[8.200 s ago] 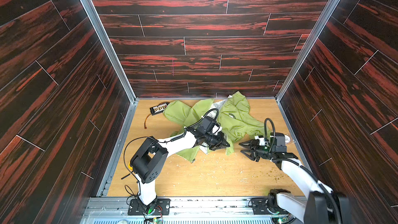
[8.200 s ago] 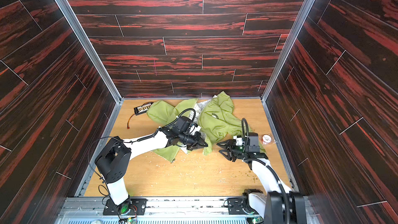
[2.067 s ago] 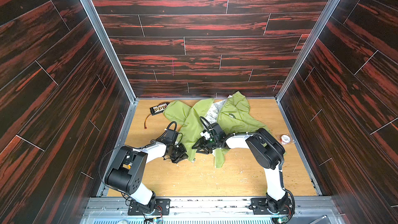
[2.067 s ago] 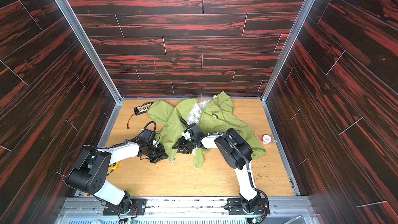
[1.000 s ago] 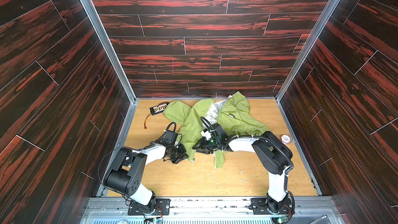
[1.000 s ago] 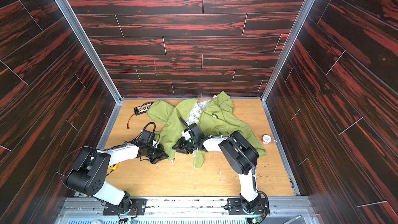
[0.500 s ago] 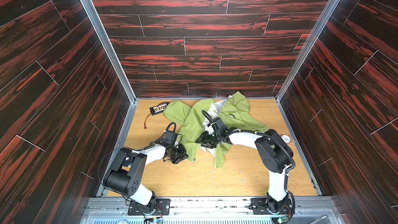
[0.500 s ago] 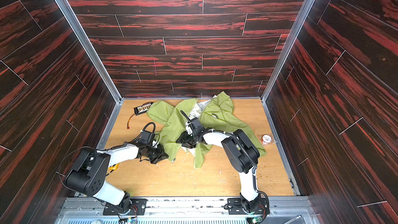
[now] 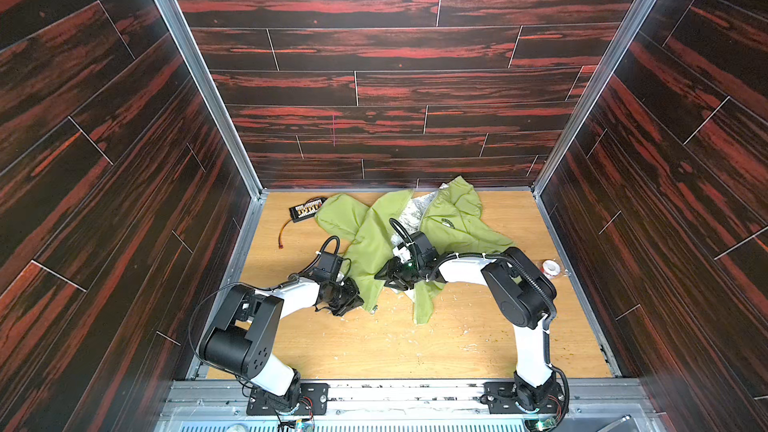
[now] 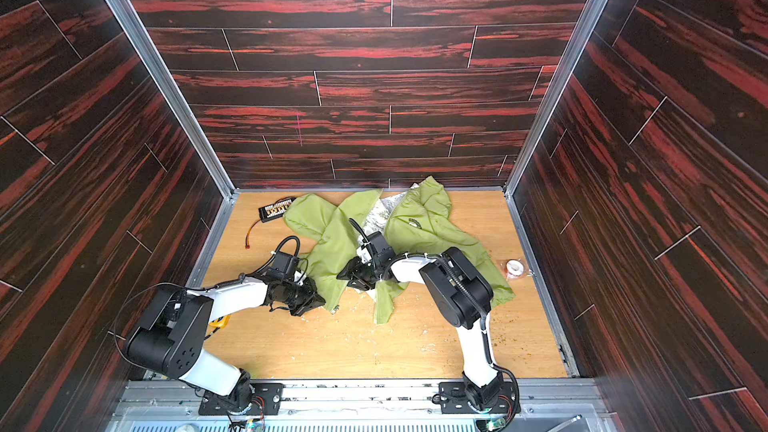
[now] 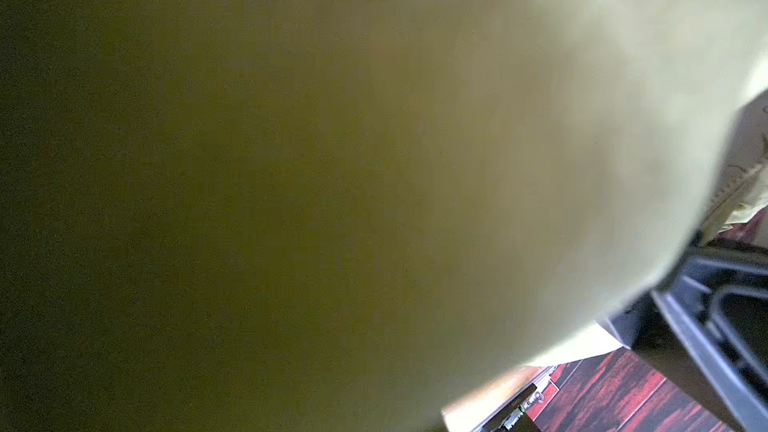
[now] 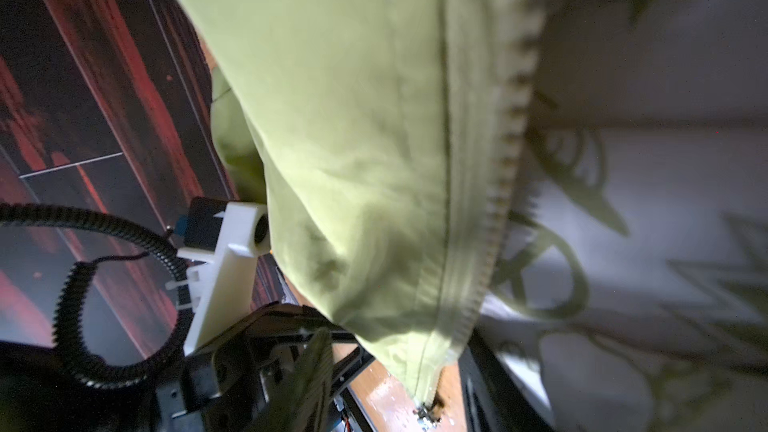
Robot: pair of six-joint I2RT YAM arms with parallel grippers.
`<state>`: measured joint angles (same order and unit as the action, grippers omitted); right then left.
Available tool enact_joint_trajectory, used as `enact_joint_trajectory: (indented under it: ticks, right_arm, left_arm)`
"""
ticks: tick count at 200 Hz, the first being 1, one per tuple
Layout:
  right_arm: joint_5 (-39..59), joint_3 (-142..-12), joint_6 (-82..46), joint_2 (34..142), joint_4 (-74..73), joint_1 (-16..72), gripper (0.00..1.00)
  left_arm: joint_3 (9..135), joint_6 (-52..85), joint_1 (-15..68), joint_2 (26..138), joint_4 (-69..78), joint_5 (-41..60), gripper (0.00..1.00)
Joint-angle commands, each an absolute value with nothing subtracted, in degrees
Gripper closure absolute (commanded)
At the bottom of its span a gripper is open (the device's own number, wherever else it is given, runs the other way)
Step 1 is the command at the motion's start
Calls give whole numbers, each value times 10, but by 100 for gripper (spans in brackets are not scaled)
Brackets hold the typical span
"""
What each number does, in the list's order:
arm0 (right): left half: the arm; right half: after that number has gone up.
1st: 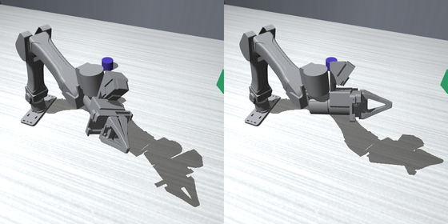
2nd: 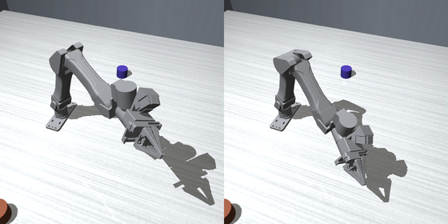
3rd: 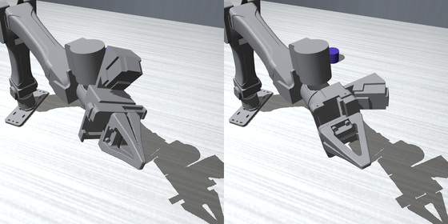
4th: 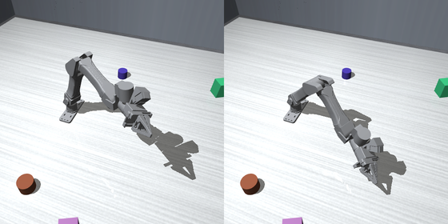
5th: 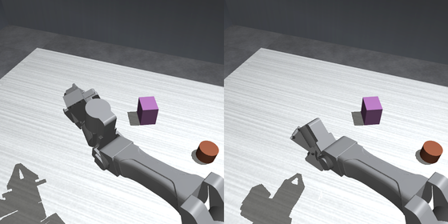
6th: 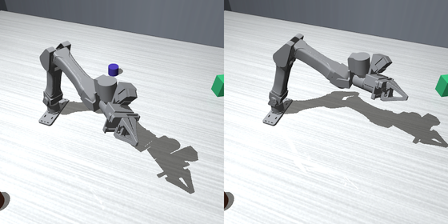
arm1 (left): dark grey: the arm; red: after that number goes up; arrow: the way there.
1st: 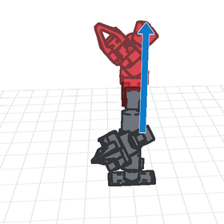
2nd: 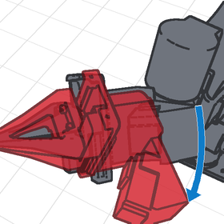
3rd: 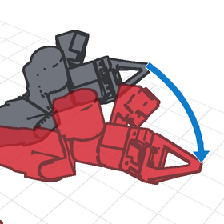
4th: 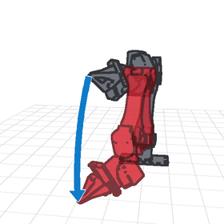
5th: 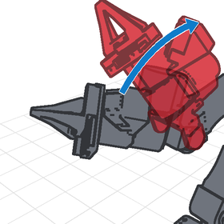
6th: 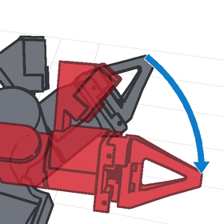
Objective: Zip up the jacket
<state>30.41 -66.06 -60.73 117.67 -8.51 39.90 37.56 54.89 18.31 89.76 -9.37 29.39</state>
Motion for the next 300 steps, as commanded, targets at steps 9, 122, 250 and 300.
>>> enact_joint_trajectory:
  ticks: [9, 122, 250, 300]
  right_arm:
    - [331, -622, -641, 1205, -180, 400, 49]
    - [367, -537, -671, 1176, -397, 402, 63]
    - [382, -517, -640, 1129, -404, 407, 71]
    - [397, -526, -631, 1125, -402, 415, 73]
  left_arm:
    - [357, 547, 183, 907, -146, 276, 96]
    - [359, 538, 183, 908, -157, 273, 96]
    - [356, 545, 183, 901, -154, 269, 96]
    - [357, 548, 183, 900, -153, 268, 96]
